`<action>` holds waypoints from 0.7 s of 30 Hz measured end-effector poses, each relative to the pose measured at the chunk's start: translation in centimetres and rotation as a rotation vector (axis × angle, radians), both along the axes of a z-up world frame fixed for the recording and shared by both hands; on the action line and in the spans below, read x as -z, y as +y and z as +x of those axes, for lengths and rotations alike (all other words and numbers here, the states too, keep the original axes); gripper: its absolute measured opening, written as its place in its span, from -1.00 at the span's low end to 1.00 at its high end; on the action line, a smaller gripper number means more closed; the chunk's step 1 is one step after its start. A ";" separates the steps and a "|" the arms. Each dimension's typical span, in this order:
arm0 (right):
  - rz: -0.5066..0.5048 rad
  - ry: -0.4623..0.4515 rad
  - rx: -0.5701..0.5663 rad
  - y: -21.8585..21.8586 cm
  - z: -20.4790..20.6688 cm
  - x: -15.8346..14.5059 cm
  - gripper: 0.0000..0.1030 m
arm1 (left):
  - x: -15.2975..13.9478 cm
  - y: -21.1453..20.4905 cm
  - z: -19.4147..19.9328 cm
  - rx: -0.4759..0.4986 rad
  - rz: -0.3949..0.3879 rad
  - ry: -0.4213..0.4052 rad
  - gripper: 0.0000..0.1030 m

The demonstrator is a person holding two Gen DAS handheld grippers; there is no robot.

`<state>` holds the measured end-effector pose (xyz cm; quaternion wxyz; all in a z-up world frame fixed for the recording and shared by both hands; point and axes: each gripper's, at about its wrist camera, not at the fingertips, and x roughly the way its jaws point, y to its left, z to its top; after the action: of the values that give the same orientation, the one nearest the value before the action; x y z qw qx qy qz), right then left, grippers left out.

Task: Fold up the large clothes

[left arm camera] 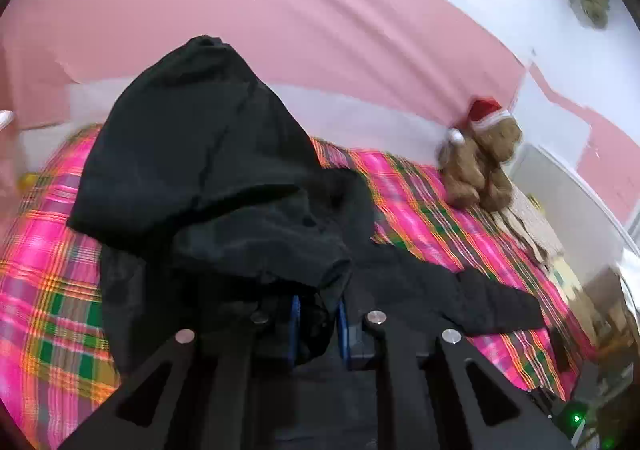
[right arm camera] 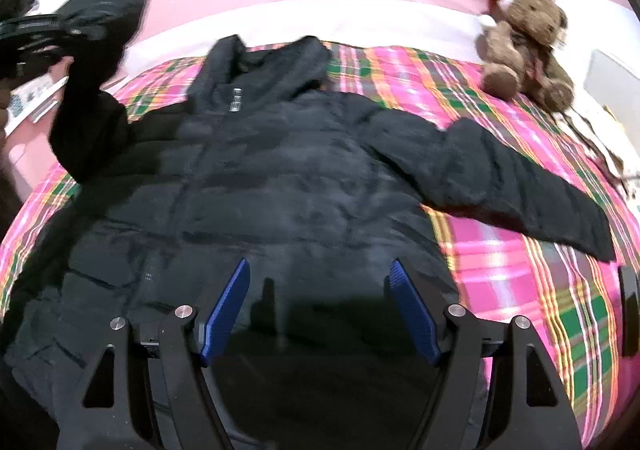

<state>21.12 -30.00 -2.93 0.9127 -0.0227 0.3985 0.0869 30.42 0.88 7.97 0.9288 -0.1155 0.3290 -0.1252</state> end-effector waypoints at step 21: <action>0.106 -0.033 0.056 -3.7 0.4 -0.2 0.41 | 5.0 -8.6 0.8 0.305 -0.119 0.112 0.74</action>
<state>21.51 -33.69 -2.70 0.9212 0.0351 0.3786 0.0821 31.25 -7.70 2.97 0.8709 -0.1257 0.3858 -0.2772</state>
